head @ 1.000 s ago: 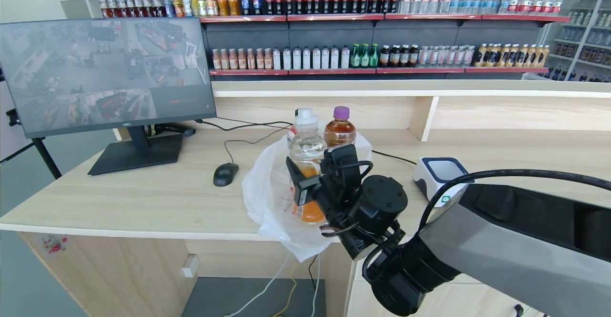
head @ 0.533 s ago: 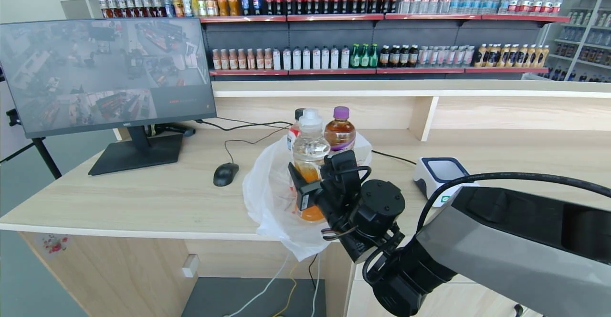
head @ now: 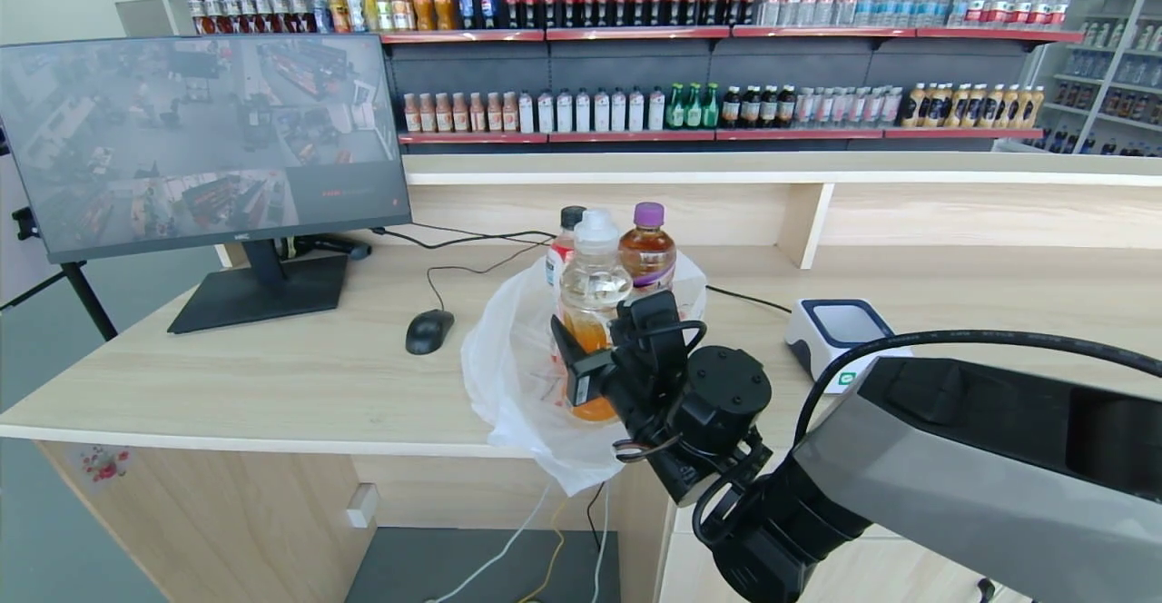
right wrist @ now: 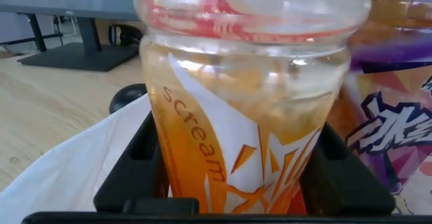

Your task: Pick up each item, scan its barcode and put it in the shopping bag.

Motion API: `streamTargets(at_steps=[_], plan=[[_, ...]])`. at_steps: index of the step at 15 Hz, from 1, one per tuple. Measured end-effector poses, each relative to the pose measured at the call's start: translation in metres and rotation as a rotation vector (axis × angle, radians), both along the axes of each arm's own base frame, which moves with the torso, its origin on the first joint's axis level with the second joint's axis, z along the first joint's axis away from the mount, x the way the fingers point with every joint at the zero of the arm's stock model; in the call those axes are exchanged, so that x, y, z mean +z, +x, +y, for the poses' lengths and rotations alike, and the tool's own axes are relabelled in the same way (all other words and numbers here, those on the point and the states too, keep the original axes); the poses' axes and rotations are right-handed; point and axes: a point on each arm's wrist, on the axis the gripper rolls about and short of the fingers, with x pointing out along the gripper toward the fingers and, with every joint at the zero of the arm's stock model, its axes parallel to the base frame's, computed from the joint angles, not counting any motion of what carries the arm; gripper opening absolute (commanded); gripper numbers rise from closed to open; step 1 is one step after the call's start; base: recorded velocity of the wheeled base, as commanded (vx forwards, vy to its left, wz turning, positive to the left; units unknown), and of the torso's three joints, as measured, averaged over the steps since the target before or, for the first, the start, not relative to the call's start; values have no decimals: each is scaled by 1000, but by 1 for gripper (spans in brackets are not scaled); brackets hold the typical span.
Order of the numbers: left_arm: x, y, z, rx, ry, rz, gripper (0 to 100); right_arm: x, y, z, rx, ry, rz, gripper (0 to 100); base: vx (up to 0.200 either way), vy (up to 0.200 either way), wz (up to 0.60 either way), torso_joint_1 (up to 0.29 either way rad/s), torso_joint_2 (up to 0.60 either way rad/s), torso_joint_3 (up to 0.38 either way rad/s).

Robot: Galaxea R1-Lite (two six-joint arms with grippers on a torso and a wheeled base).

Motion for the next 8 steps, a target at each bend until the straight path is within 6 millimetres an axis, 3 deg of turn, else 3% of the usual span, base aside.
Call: streamTargets(at_steps=[8], plan=[[0,0,0,0,0,0,100,-2,-1,-2,-2,-7,9,0,0,0,0,0,0,0]])
